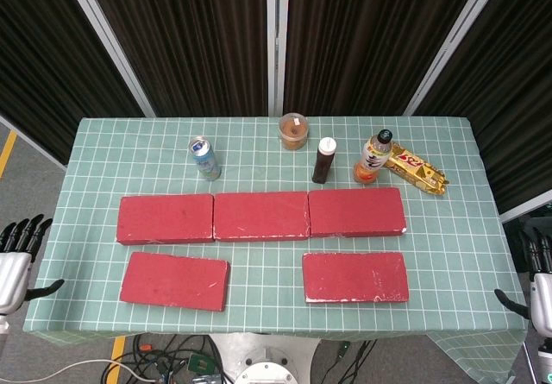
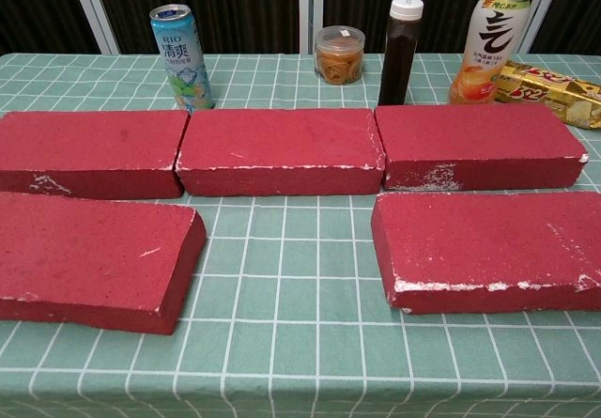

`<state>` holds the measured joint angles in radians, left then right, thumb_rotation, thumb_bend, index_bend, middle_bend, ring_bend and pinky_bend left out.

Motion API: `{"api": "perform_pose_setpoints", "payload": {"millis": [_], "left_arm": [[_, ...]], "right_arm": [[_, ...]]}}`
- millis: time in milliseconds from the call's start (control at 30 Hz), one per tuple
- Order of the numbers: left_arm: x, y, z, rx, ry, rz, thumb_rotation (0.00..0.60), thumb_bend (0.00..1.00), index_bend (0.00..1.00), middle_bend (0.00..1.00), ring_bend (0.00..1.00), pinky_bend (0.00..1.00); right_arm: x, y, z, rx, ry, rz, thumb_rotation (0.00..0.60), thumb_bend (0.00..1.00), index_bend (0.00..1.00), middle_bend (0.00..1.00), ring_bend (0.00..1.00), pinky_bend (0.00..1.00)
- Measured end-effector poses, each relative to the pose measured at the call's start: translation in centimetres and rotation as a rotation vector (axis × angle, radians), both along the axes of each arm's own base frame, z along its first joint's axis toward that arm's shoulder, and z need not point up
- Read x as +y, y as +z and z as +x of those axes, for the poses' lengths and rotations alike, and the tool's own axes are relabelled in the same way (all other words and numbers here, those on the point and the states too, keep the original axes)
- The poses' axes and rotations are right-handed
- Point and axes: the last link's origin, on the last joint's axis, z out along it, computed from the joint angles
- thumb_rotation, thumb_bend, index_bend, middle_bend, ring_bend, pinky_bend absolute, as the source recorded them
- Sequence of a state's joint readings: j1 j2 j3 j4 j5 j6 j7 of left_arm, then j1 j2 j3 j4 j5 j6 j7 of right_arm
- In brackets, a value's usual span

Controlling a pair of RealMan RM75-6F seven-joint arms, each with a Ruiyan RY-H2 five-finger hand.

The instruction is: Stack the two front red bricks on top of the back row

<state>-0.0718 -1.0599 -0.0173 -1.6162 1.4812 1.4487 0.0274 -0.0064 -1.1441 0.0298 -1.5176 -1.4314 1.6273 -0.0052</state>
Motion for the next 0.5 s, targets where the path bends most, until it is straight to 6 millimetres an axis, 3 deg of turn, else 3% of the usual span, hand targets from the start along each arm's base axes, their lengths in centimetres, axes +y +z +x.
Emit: {"api": "perform_pose_setpoints", "payload": {"millis": [500], "left_arm": [[0.16,-0.25,0.51,-0.026,-0.016,-0.017,0.6,0.0,0.05,0.0,0.0,0.0]], "right_arm": [[0.04,0.67,0.11,-0.016,0.008,-0.023,0.6,0.0,0.0,0.0,0.0,0.0]]}}
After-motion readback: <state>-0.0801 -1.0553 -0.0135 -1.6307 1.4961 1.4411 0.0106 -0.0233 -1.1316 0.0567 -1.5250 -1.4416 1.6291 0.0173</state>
